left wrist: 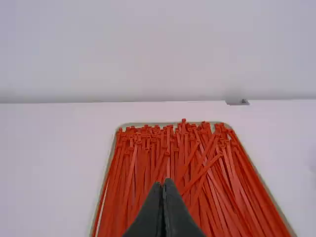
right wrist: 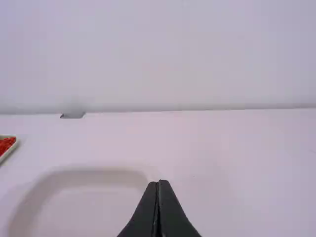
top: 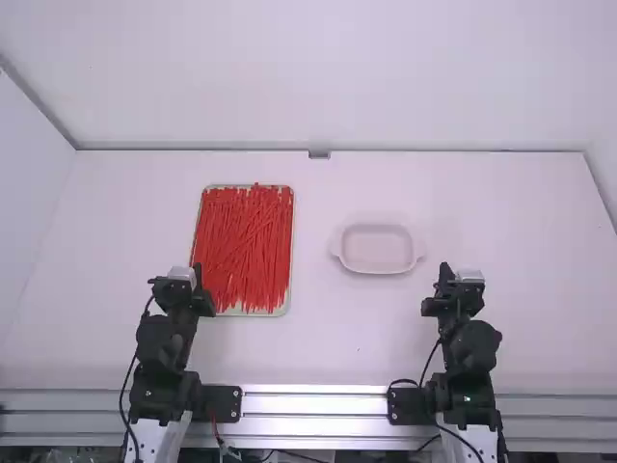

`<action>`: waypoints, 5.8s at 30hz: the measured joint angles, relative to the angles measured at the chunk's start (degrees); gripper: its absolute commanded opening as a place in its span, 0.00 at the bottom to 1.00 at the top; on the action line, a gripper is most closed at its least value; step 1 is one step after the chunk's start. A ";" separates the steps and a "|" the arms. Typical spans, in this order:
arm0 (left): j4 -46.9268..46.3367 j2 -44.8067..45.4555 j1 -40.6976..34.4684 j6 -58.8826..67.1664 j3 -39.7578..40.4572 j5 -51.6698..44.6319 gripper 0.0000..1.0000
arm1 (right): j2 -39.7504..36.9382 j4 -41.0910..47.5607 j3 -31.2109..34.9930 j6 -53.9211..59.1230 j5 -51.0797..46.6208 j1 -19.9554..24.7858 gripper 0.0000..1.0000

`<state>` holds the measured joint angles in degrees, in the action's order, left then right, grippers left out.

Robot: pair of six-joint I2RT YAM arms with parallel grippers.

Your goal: Fasten the cable tie

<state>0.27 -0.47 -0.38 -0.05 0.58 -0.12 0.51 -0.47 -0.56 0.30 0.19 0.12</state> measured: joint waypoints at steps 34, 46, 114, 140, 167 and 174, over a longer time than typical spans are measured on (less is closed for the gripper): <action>-4.35 -24.74 0.00 -0.90 12.81 -2.71 0.42 | 24.30 -2.51 -10.21 0.31 2.43 -2.51 0.41; -7.17 -41.40 0.00 -1.92 22.51 -5.42 0.66 | 40.72 -4.50 -18.38 0.28 4.39 -4.98 0.66; -32.94 -97.44 -3.65 22.12 75.47 -10.40 0.99 | 65.33 4.39 -38.05 4.17 14.58 -14.23 1.00; -22.21 -114.18 -5.77 34.45 77.92 -11.96 1.00 | 65.33 4.50 -38.05 4.20 10.67 -13.62 1.00; -19.65 -114.29 -5.77 38.14 75.21 -19.23 0.37 | 65.33 4.63 -38.07 4.26 10.58 -12.87 1.00; -18.86 -114.29 -5.77 38.56 75.21 -20.48 0.37 | 65.33 5.18 -38.07 4.17 10.56 -12.85 1.00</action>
<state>-18.59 -114.76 -6.15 38.50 75.79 -20.60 65.84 4.71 -38.63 4.47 10.74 -12.73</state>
